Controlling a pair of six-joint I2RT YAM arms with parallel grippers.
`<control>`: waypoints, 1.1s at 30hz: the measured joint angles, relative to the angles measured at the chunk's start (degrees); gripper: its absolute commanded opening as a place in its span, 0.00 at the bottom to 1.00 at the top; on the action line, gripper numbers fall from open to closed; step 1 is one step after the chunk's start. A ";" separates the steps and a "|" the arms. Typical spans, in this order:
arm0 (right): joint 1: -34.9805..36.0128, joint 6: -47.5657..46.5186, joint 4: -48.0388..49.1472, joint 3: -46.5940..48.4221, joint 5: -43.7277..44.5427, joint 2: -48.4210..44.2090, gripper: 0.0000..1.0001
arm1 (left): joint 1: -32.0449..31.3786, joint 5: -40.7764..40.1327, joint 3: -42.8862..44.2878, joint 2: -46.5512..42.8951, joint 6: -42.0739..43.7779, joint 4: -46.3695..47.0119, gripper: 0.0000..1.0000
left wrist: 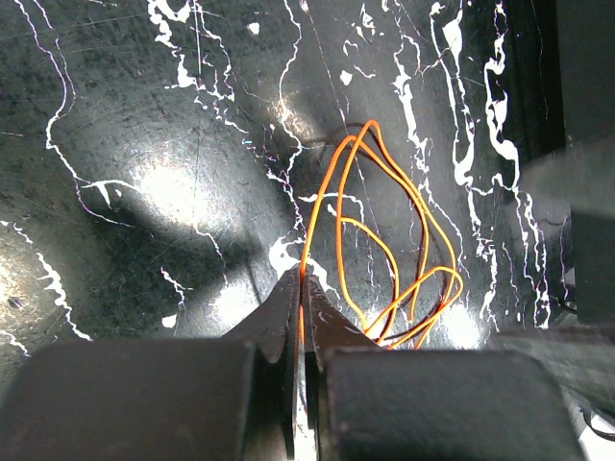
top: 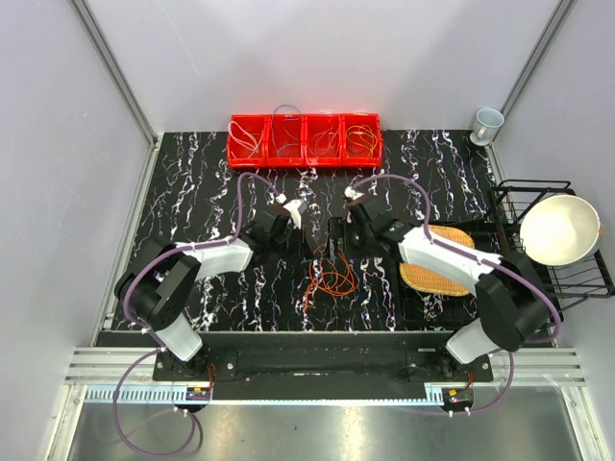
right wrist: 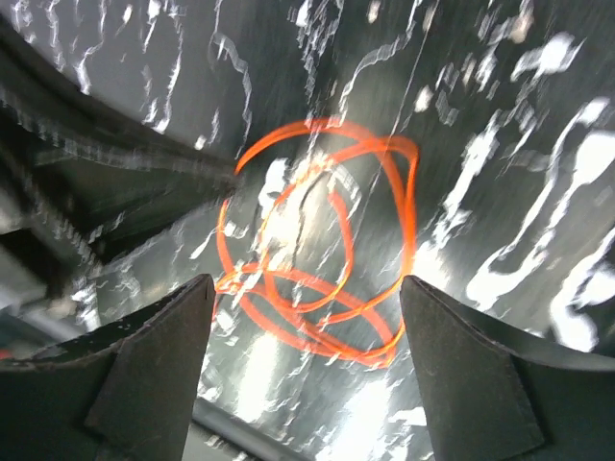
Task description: Untangle the cables
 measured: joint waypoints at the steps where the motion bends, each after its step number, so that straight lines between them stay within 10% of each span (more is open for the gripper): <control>1: 0.00 1.62 0.22 -1.07 -0.72 -0.92 0.88 | 0.00 0.00 0.00 0.00 0.00 0.00 0.00; 16: 0.07 39.82 25.05 -20.41 -11.37 -7.30 0.92 | -0.17 -0.02 0.00 0.00 0.00 0.00 0.00; 33: 0.04 49.18 31.93 -23.23 -9.49 -3.37 0.95 | -0.26 0.00 -0.37 -0.33 0.00 0.24 0.00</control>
